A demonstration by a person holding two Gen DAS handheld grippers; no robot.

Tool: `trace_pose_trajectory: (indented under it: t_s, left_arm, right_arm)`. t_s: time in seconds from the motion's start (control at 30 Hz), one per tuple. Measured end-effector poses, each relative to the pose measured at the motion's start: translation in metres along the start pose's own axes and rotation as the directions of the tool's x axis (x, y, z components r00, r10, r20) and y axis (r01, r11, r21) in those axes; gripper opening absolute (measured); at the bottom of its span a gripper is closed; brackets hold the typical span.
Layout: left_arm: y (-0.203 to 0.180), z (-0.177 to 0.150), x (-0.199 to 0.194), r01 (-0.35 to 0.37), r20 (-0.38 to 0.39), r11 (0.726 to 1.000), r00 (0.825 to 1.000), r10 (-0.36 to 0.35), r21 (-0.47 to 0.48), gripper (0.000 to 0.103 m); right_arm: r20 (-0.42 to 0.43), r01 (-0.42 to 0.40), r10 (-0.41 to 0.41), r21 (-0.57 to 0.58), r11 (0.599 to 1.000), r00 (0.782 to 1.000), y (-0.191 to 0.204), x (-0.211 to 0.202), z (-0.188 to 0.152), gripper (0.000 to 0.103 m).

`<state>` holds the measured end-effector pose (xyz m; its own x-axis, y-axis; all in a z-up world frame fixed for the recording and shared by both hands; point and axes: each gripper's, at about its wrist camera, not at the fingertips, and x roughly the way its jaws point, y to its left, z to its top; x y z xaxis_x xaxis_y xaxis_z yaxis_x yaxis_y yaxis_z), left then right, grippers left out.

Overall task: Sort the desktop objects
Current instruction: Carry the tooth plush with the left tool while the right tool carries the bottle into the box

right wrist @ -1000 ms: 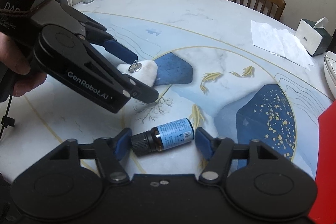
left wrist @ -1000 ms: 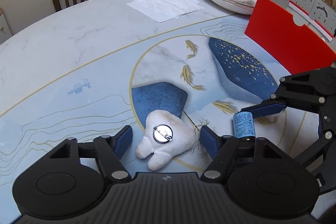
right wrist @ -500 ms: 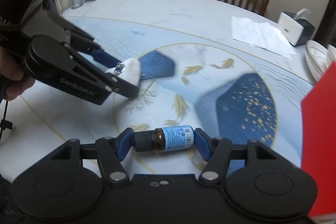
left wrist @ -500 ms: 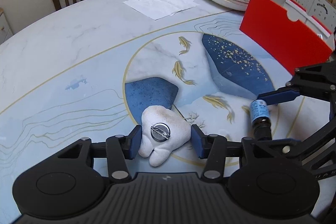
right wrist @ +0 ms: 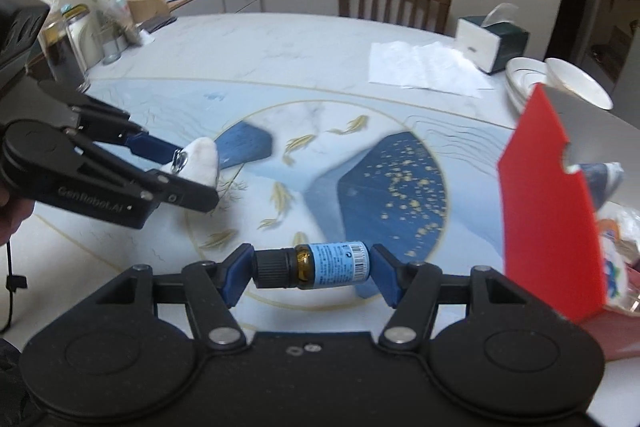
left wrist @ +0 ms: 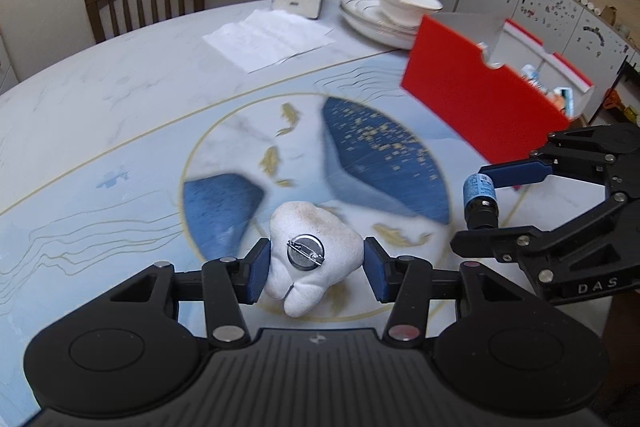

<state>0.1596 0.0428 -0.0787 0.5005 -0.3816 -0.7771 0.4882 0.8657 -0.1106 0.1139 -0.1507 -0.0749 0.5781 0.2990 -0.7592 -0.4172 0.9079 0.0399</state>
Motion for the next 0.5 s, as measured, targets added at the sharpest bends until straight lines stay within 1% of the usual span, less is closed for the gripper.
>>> trace_pose_trajectory:
  t_s: [0.23, 0.5]
  left_arm:
    - [-0.025, 0.013, -0.014, 0.014, 0.042, 1.0, 0.999, -0.015, 0.026, 0.048]
    - [-0.059, 0.031, -0.023, 0.027, 0.081, 0.998, 0.996, -0.031, 0.058, 0.048]
  right_arm:
    - [0.043, 0.022, -0.023, 0.027, 0.999, 0.999, -0.016, -0.028, -0.001, 0.062]
    - [0.106, 0.041, -0.044, 0.028, 0.999, 0.993, -0.034, -0.062, 0.0, 0.062]
